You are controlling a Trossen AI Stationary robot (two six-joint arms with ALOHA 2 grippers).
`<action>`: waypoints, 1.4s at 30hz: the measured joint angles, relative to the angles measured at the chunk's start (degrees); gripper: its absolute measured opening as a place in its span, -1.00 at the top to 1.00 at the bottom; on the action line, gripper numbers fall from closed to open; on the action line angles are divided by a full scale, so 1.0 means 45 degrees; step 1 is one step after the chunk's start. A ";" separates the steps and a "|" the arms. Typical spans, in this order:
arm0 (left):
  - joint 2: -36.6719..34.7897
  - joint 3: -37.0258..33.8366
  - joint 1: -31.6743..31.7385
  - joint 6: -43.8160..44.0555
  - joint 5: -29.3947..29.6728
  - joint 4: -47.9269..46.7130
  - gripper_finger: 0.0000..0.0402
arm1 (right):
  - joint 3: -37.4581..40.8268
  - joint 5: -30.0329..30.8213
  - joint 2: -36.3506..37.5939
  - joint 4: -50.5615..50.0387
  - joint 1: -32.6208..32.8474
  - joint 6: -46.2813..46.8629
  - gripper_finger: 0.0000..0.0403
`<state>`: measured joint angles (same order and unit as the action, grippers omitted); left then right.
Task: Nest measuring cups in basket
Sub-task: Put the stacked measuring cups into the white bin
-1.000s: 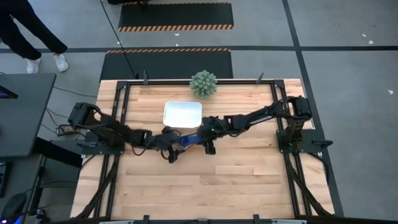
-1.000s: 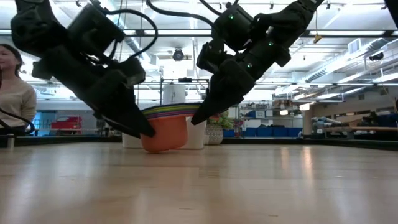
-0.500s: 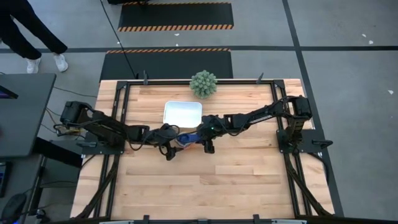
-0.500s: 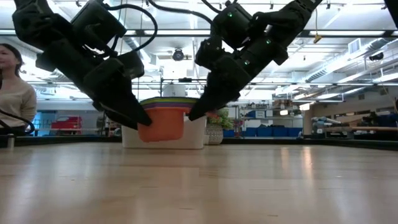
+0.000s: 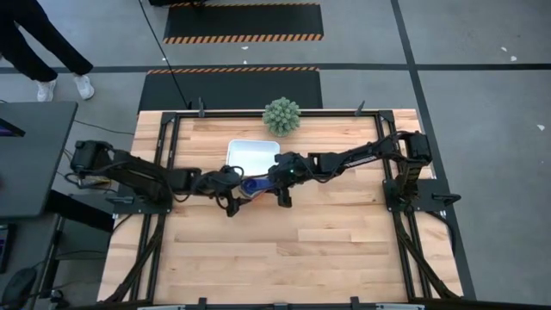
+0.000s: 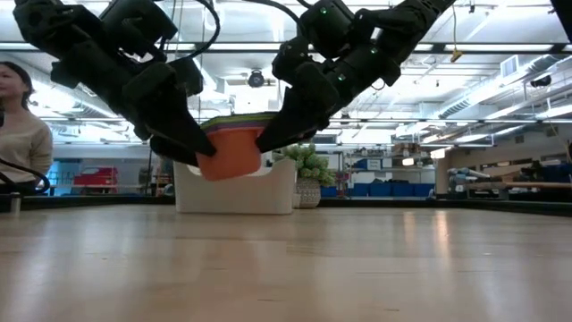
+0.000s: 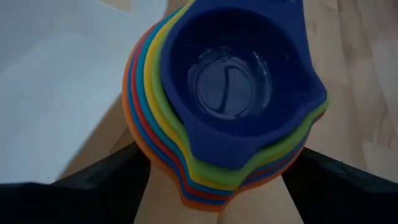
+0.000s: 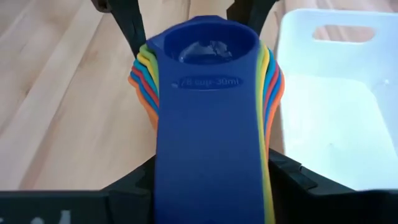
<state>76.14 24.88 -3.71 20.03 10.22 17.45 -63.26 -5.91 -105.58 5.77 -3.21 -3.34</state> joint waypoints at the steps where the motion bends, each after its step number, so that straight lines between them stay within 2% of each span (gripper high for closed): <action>1: -0.0174 0.0000 0.0066 0.0000 0.0000 -0.0147 -0.69 | -0.0066 0.0001 0.0000 -0.0045 -0.0035 -0.0020 0.07; 10: -0.0642 0.0018 0.0311 0.0063 -0.0070 -0.0494 -0.69 | -0.0123 -0.0050 -0.0015 -0.0134 -0.0255 0.0026 0.07; 17: -0.0642 0.0657 0.0529 -0.0295 -0.0209 -0.1523 -0.69 | -0.0109 -0.0092 0.0009 -0.0160 -0.0255 0.0064 0.07; 23: -0.0642 0.1087 0.1103 -0.0723 -0.0630 -0.2008 -0.69 | -0.0089 -0.0067 0.0342 -0.0306 -0.0537 0.0016 0.07; 31: -0.0815 0.2068 0.2103 -0.1903 -0.1282 -0.3783 -0.69 | -0.0089 -0.0141 0.0369 -0.0114 -0.0834 0.0038 0.07; 42: -0.1161 0.2145 0.3317 -0.2488 -0.1874 -0.3821 -0.69 | -0.0278 -0.0320 0.0461 -0.0066 -0.1473 -0.0084 0.07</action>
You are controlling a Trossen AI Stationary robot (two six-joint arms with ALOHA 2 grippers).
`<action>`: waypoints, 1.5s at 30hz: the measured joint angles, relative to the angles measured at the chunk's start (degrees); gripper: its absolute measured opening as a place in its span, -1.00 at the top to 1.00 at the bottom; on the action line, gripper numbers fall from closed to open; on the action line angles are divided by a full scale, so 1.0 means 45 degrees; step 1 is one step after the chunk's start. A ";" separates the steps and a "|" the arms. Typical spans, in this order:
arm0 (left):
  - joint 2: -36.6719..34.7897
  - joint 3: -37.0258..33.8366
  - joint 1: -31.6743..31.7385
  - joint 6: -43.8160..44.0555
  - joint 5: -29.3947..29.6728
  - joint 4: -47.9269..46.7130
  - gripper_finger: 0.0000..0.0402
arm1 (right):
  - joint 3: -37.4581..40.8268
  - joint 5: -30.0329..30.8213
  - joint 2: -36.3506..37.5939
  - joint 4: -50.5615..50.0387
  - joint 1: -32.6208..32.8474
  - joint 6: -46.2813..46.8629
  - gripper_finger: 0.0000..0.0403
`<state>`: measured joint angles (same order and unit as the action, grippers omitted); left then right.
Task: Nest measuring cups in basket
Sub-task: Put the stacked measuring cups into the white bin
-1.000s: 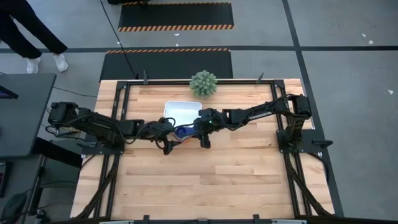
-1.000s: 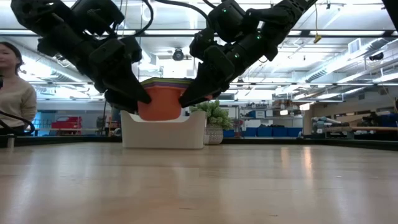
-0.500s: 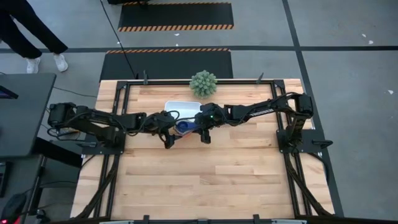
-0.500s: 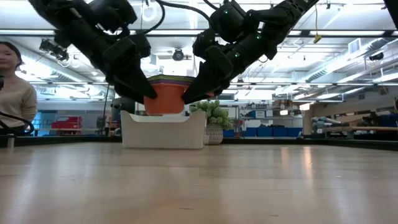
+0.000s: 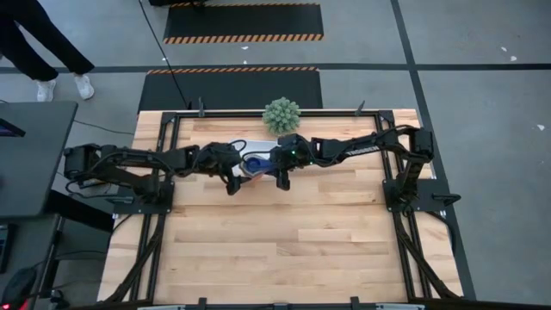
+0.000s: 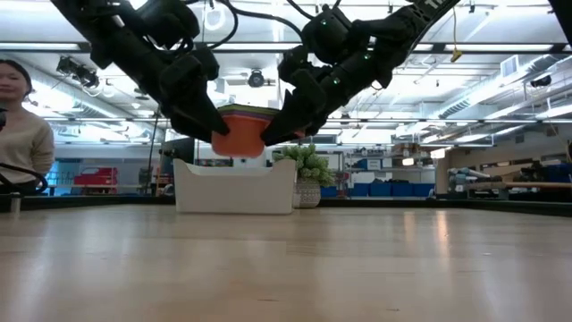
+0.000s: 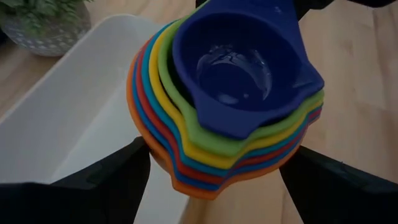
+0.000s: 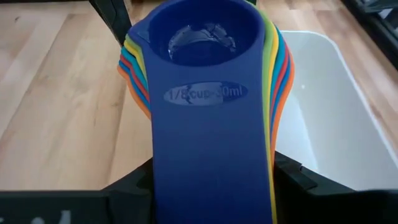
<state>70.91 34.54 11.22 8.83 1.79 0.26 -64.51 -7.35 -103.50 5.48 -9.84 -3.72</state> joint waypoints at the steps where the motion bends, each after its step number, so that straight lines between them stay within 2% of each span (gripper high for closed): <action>1: 0.0005 0.0004 0.0101 -0.0092 -0.0015 0.0004 -0.69 | -0.0013 -0.0009 -0.0004 0.0009 -0.0071 -0.0050 0.07; 20: 0.0078 0.0056 0.2106 -0.1457 -0.1027 0.0409 -0.69 | -0.0083 -0.0306 -0.0210 0.0558 -0.0973 -0.0215 0.07; 32: 0.1083 0.0051 0.2339 -0.1849 -0.1157 0.0571 -0.69 | -0.0073 -0.0638 -0.0727 0.0671 -0.1134 -0.0186 0.07; 45: 0.1098 0.0047 0.3105 -0.2107 -0.1432 0.0425 -0.69 | -0.0098 -0.1183 -0.0998 0.1260 -0.1332 -0.0082 0.07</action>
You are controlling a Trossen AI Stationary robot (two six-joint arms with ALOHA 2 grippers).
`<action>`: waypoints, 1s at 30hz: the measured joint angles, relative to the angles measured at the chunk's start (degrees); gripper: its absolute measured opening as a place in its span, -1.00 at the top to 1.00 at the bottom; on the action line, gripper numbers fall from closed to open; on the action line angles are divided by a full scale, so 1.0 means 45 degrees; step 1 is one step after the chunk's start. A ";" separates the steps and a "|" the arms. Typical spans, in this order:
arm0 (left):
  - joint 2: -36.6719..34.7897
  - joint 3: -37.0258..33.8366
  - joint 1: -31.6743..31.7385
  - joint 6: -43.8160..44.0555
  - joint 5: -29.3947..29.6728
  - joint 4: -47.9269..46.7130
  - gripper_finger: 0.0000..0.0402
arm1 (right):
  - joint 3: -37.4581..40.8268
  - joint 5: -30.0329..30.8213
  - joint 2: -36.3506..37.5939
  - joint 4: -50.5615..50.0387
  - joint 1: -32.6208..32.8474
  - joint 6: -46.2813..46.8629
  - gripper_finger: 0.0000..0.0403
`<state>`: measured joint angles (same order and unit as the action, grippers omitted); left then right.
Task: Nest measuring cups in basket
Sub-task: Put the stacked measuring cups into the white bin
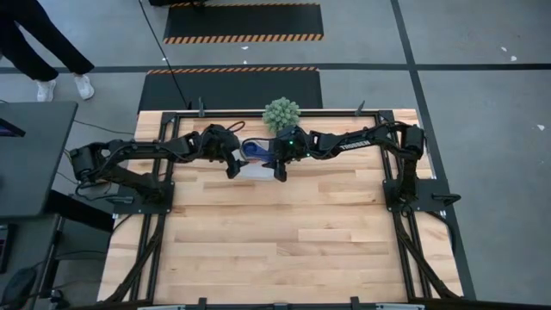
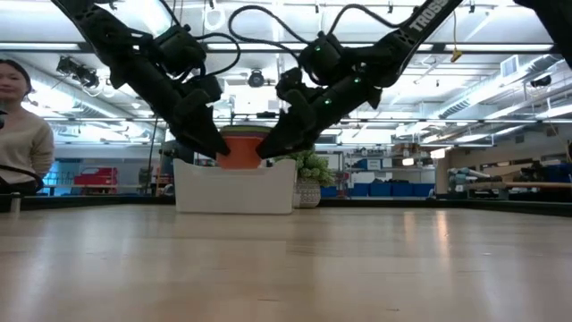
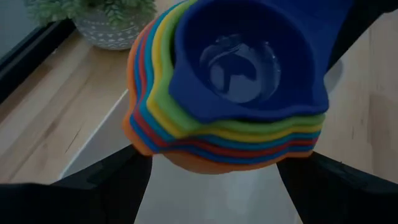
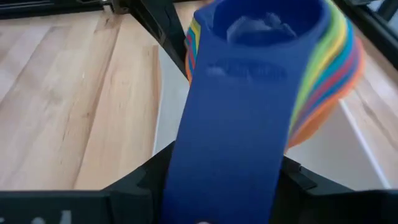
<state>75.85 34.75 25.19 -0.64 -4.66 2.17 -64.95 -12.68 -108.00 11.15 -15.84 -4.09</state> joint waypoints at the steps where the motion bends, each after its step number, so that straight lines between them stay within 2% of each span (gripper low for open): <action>1: 0.0000 -0.0001 -0.0003 0.0001 -0.0044 -0.0025 -0.69 | -0.0114 -0.0037 -0.0184 -0.0025 0.0001 0.0022 0.07; 8: 0.0320 -0.0113 -0.0121 0.0073 -0.0191 -0.0471 -0.69 | -0.1177 -0.0054 -0.1246 -0.0839 0.0009 -0.0063 0.07; 20: 0.0641 -0.0110 -0.0136 -0.0030 -0.0089 -0.0704 -0.67 | -0.1399 -0.0149 -0.1207 -0.1670 -0.0477 -0.0363 0.07; 30: 0.1190 -0.0079 -0.0460 0.0847 0.0140 -0.0453 -0.67 | -0.1451 -0.0179 -0.1153 -0.2206 -0.0545 0.0457 0.07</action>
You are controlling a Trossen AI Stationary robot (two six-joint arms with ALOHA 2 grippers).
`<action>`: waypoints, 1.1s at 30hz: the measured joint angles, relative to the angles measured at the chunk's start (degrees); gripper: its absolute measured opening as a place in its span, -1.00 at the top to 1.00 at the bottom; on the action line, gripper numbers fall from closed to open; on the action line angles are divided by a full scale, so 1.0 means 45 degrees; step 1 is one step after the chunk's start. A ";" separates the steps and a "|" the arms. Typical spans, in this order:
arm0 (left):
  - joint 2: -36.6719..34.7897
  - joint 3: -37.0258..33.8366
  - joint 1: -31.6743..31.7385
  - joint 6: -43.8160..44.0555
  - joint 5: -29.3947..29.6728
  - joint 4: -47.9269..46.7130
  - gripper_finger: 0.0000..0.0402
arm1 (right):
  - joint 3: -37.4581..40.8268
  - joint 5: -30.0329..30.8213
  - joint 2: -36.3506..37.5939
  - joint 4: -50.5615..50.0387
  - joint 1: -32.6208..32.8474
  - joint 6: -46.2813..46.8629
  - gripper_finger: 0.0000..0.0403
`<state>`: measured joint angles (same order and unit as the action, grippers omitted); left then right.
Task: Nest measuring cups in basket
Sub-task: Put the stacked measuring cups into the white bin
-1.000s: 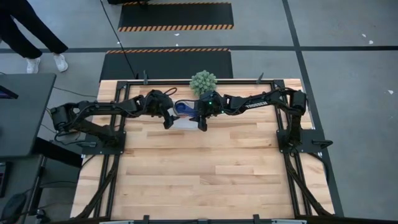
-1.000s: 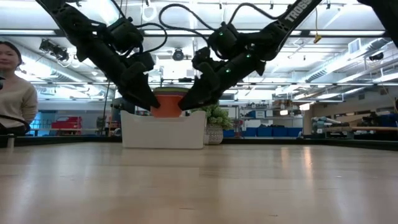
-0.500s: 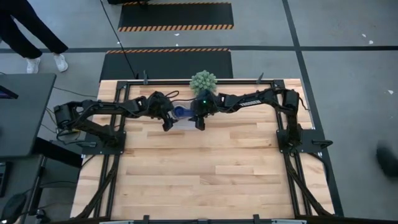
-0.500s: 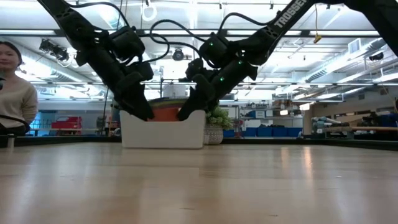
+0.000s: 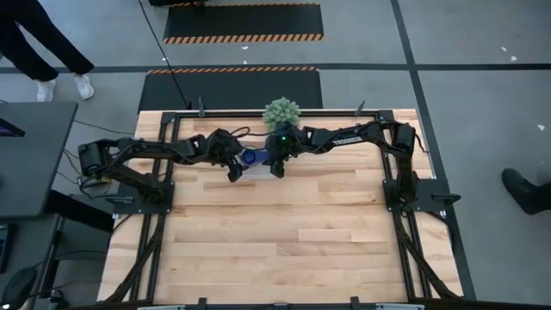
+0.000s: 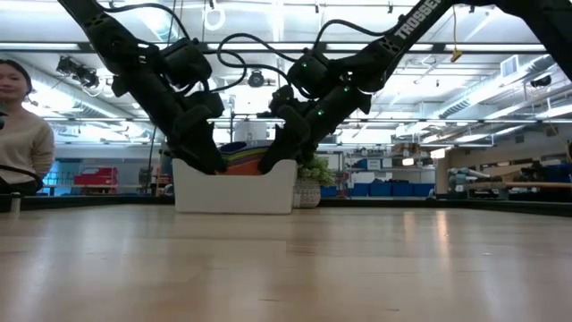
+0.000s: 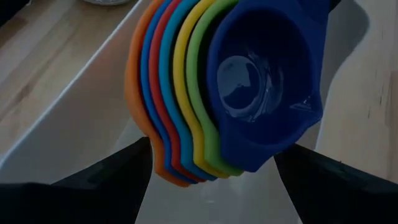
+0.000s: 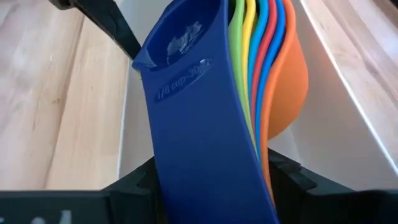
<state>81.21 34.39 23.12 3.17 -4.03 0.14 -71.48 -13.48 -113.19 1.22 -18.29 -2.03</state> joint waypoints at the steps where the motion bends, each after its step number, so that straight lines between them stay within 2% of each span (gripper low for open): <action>1: 0.0000 0.0000 -0.0046 0.0150 -0.0002 -0.0010 -0.67 | -0.0006 -0.0059 0.0006 -0.0066 0.0001 0.0043 0.07; 9: 0.0005 -0.0010 -0.0219 0.0828 -0.0310 -0.0462 -0.67 | -0.0001 -0.0718 0.0024 -0.0148 -0.0052 0.0981 0.08; 17: 0.0010 -0.0010 -0.0222 0.0955 -0.0438 -0.0621 -0.67 | -0.0171 -0.0664 0.0006 -0.0570 -0.0052 0.1041 0.06; 28: 0.0015 -0.0039 -0.0283 0.1028 -0.0443 -0.0624 -0.67 | -0.0161 -0.0751 0.0000 -0.0754 -0.0043 0.0754 -0.17; 33: 0.0024 -0.0040 -0.0323 0.1033 -0.0476 -0.0621 -0.67 | -0.0156 -0.0630 -0.0010 -0.0842 -0.0043 0.0894 -0.21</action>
<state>81.32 34.21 21.67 7.81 -6.17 -2.66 -72.18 -16.32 -113.23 -2.57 -18.48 1.99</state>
